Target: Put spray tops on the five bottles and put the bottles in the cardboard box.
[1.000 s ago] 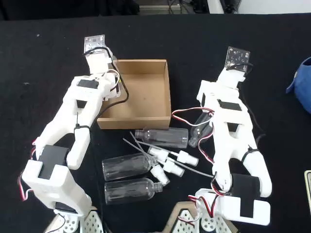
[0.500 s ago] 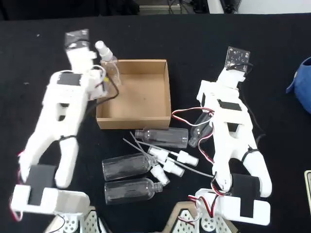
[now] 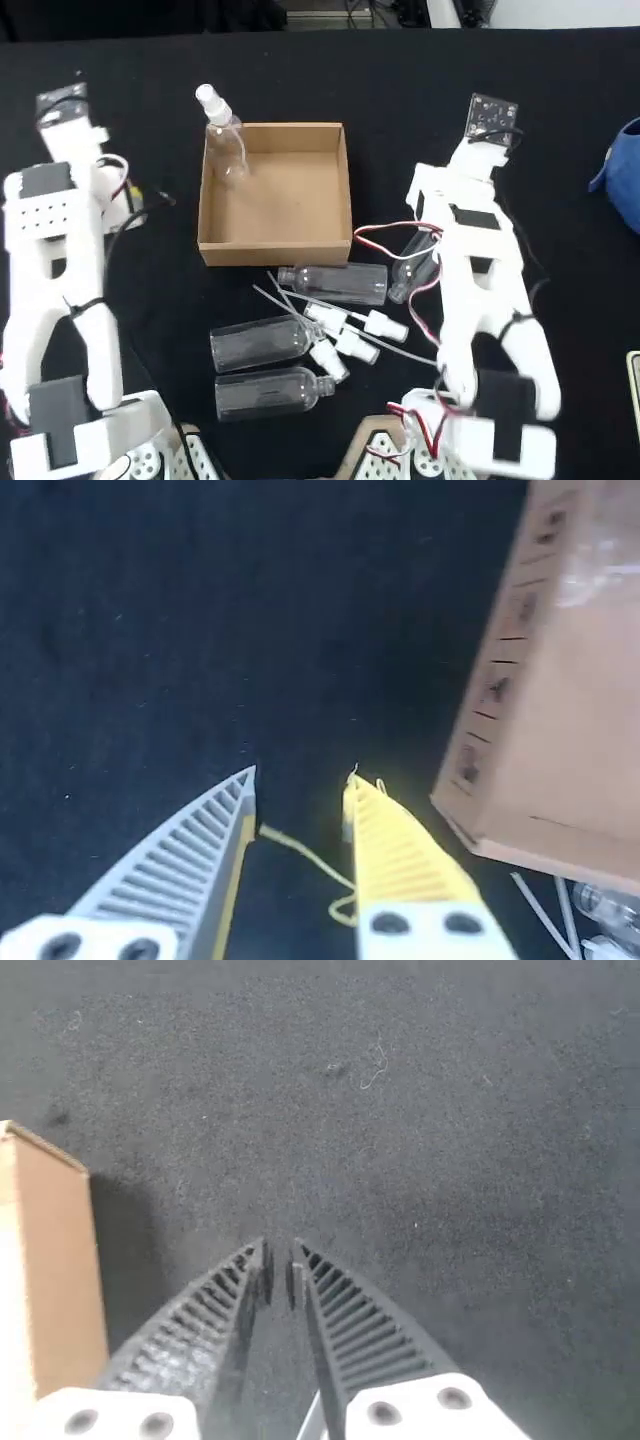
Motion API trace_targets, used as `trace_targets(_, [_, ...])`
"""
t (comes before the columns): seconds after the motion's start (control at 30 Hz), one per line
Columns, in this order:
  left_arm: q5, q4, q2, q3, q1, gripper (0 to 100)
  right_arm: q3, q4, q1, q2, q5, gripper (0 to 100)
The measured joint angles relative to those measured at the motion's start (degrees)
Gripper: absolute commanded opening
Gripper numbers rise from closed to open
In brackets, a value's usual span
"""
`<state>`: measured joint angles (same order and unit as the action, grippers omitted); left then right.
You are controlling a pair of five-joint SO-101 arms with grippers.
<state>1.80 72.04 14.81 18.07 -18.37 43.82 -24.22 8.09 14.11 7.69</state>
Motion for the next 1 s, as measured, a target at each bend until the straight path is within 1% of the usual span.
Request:
trace_targets(0.13, [0.3, -7.8, 0.2, 9.1, -0.3, 3, -0.7, -10.7, 0.0, 8.6, 0.0, 0.9])
trace_targets(0.23, [3.4, -14.9, 0.2, 16.0, -0.4, 3, -4.7, -19.6, -0.5, 13.1, -3.1, 0.9])
trace_targets(0.4, [7.0, -21.9, 0.2, 23.0, -1.1, 3, -16.2, -38.6, -6.9, 13.4, -8.1, 1.0])
trace_targets(0.53, [11.4, -26.0, 0.2, 26.0, -2.8, 3, -27.9, -53.0, -10.7, 7.4, -7.7, 1.1])
trace_targets(0.63, [14.0, -28.1, 0.2, 27.3, -4.4, 3, -37.8, -63.6, -13.3, -0.7, -3.9, 1.1])
trace_targets(0.73, [14.8, -28.7, 0.2, 27.5, -6.1, 3, -46.5, -72.7, -13.9, -8.7, -2.2, 1.1])
trace_targets(0.83, [15.0, -28.8, 0.2, 27.5, -6.2, 3, -50.1, -74.9, -13.8, -13.1, -1.7, 1.1])
trace_targets(1.0, [15.0, -28.8, 0.2, 27.5, -6.2, 3, -50.9, -75.0, -12.1, -13.4, -1.6, 1.0])
